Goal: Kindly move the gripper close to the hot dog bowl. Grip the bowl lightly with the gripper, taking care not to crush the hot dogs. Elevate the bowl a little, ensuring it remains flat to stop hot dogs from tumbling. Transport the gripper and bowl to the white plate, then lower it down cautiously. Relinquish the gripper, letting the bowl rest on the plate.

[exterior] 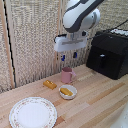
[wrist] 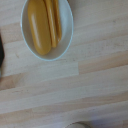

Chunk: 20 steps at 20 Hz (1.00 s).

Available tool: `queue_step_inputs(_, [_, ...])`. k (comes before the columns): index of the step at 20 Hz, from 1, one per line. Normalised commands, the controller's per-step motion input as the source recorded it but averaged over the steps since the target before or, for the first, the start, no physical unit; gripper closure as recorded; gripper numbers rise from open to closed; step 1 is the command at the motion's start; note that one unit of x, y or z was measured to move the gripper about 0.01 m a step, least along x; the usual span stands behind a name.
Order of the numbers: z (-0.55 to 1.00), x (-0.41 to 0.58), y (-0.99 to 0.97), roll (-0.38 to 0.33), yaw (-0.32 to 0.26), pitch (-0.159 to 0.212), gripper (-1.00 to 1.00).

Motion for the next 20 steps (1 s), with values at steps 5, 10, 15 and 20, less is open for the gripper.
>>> queue_step_inputs(5, [-0.41, -0.271, -0.22, 0.002, 0.0, 0.01, -1.0])
queue_step_inputs(10, [-0.47, -0.253, -0.2, 0.001, 0.006, 0.0, -1.0])
queue_step_inputs(15, [-0.48, -0.253, -0.2, 0.003, 0.007, 0.0, -1.0])
queue_step_inputs(20, [-0.43, -0.099, -0.09, 0.0, 0.011, 0.0, -1.0])
